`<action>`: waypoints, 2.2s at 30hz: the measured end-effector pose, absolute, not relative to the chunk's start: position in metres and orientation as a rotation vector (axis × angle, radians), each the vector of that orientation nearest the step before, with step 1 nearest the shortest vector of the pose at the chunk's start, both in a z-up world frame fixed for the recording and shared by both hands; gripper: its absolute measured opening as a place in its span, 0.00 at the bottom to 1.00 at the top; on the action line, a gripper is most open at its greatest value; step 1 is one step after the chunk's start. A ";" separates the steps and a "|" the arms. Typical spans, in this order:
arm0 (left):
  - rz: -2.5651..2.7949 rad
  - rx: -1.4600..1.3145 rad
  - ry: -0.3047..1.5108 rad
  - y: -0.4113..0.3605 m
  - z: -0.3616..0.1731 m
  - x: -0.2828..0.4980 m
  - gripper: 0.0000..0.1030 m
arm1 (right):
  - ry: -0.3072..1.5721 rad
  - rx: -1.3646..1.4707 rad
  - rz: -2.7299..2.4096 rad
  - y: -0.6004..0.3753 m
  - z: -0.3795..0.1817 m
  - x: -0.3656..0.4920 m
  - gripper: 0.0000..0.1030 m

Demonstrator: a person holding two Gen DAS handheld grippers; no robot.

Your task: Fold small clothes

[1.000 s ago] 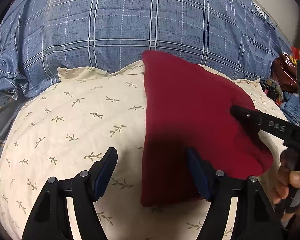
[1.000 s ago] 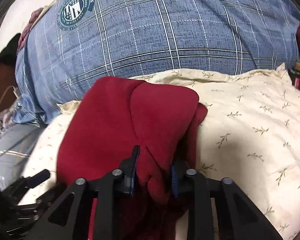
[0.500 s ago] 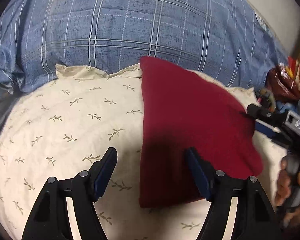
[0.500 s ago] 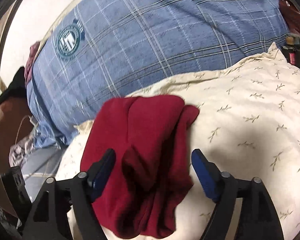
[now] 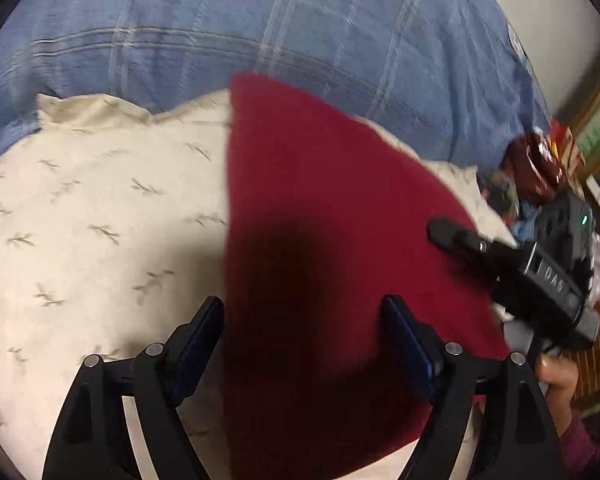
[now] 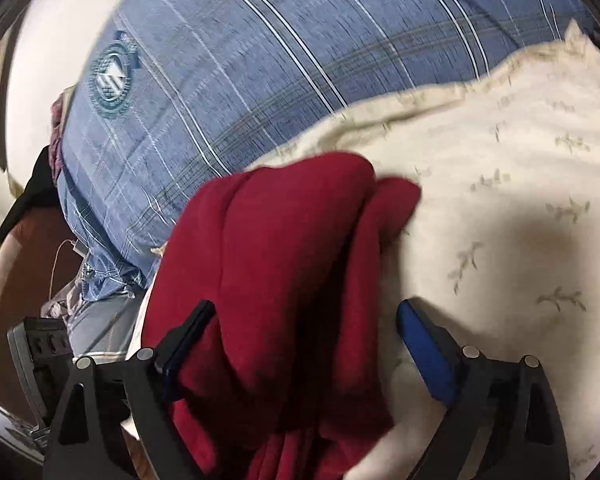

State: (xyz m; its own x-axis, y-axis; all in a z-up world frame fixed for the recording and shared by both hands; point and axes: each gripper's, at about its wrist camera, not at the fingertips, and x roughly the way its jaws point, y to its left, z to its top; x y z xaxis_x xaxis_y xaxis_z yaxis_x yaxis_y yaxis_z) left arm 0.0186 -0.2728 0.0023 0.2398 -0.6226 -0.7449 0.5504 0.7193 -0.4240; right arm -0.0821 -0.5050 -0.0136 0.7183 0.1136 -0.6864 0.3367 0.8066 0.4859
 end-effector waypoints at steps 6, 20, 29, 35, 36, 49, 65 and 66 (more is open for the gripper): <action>-0.804 -0.079 1.034 -0.276 -0.007 0.030 0.92 | 0.747 0.566 -0.121 -0.496 -0.015 -0.085 0.95; -0.746 -0.183 0.988 -0.250 0.010 0.023 0.90 | 0.723 0.639 -0.029 -0.496 -0.013 -0.089 0.96; -0.756 -0.209 1.025 -0.248 -0.007 0.023 0.88 | 0.743 0.582 -0.031 -0.489 -0.015 -0.084 0.90; -0.791 -0.163 0.985 -0.257 0.000 0.017 0.54 | 0.724 0.534 -0.068 -0.482 -0.009 -0.083 0.57; -0.789 -0.156 0.981 -0.256 0.001 0.016 0.52 | 0.721 0.496 -0.078 -0.476 -0.004 -0.084 0.54; -0.683 -0.108 0.922 -0.168 0.069 -0.108 0.39 | 0.795 0.440 0.074 -0.395 0.037 -0.143 0.45; -0.569 -0.085 0.917 -0.141 0.074 -0.187 0.61 | 0.727 0.222 -0.101 -0.348 0.081 -0.201 0.53; -0.553 -0.078 0.910 -0.140 0.076 -0.191 0.63 | 0.742 0.177 -0.100 -0.339 0.076 -0.194 0.47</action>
